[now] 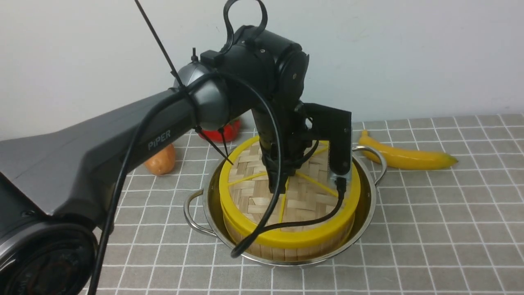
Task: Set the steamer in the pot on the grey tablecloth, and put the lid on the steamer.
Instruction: 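Place the yellow bamboo steamer lid onto the steamer in the pot with the left gripper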
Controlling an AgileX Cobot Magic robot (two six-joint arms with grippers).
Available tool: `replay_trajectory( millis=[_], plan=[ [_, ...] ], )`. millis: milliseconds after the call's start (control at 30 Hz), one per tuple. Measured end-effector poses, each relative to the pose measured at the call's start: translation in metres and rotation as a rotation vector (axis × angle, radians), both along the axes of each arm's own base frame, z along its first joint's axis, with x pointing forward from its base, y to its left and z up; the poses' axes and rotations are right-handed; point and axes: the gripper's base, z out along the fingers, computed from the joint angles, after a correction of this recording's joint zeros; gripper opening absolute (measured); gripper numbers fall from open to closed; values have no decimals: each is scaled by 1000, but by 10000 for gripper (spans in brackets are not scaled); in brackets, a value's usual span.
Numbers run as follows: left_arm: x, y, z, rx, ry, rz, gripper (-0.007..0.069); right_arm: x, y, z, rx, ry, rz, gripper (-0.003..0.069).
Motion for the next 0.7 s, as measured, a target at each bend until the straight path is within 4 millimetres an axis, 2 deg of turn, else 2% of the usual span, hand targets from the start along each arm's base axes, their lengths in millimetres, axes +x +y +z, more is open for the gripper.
replay_trajectory(
  millis=[300,500,700],
  plan=[
    [1,1,0,-19,3,69,116,0,0,0,0,0,0,242],
    [9,14,0,-55,18,181,116,0,0,0,0,0,0,242],
    [15,19,1,-69,2,210,116,0,0,0,0,0,0,242]
  ],
)
